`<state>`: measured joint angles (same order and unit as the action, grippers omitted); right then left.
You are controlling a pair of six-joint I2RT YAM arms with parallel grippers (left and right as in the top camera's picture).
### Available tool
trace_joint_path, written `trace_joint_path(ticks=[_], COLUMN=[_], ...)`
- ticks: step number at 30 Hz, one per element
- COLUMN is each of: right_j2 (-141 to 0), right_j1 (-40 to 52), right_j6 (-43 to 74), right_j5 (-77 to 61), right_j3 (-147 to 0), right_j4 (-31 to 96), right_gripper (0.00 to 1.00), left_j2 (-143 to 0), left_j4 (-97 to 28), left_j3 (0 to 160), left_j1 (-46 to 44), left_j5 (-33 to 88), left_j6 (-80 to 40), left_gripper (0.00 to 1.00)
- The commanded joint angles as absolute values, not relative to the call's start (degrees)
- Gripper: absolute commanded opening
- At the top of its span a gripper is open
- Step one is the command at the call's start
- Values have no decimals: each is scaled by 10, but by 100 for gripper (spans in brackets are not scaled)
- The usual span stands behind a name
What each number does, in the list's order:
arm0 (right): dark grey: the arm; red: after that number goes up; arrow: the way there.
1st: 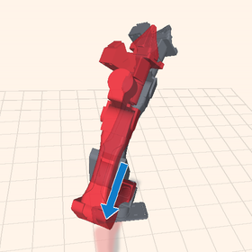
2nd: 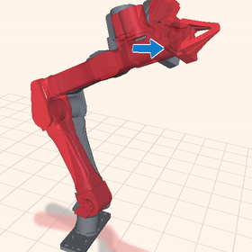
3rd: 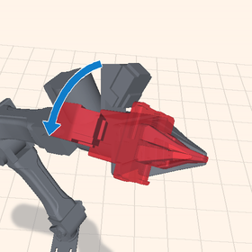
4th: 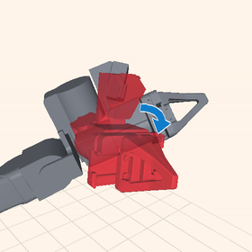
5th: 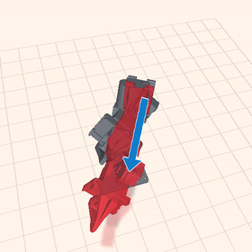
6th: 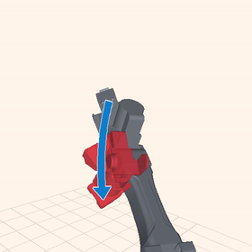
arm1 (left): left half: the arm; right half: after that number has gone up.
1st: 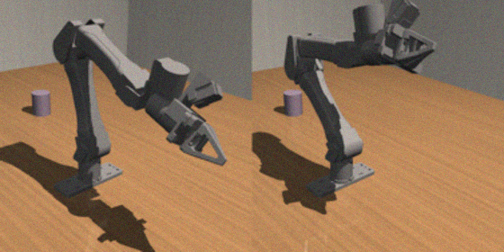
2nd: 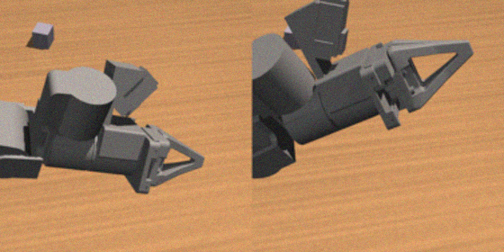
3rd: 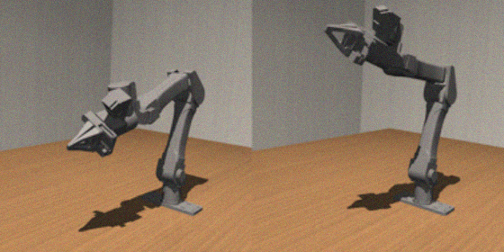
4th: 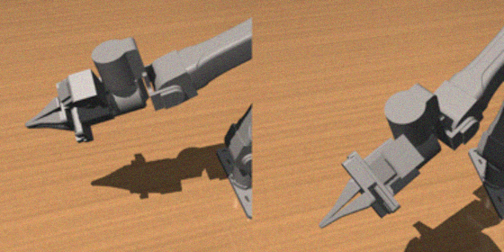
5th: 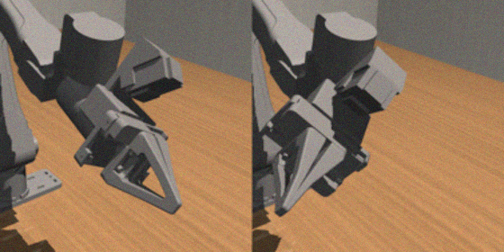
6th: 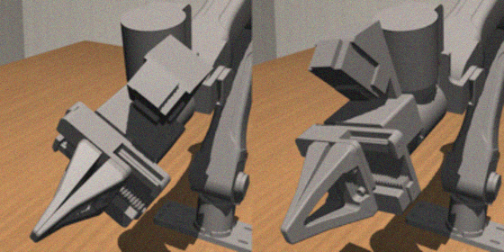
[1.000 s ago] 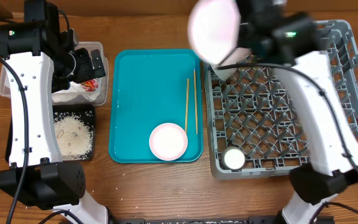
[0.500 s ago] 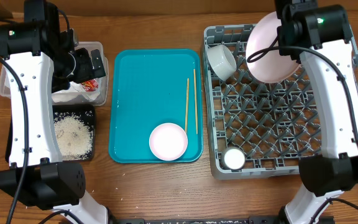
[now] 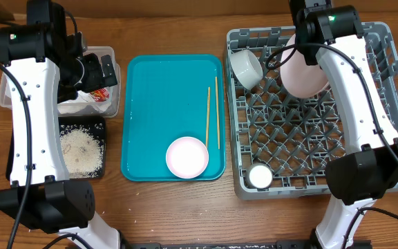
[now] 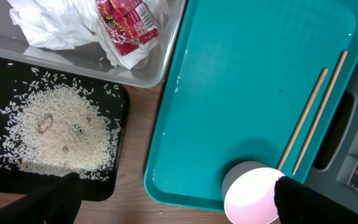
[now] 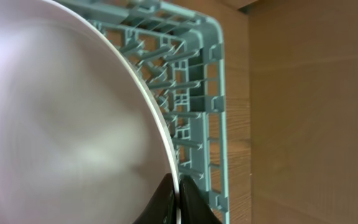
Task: Sort waste into correct bins and load items into the dishwasher
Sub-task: 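Lift the plate and stand it upright in the rack's back row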
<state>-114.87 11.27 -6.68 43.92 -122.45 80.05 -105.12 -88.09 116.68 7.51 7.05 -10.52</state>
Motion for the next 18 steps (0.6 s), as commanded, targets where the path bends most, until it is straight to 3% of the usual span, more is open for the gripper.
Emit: trace_joint_path(ticks=[1,11,18], right_j2=[-1148,-1148,-1148], right_j1=[121,200,216], right_j6=[-61,-40,-23], right_j5=[471,578,563], right_j3=[-1210,-1094,-1069], right_j4=[788,722,707], right_gripper=[4,4,4], left_j2=[-1041,-1041,-1041], left_j4=[-880,-880,-880], left_j3=[1174,1174,1174], left_j1=[75,75,75], left_j5=[70,70,70], left_j6=[-103,-103,-103], left_gripper=[100,100,100])
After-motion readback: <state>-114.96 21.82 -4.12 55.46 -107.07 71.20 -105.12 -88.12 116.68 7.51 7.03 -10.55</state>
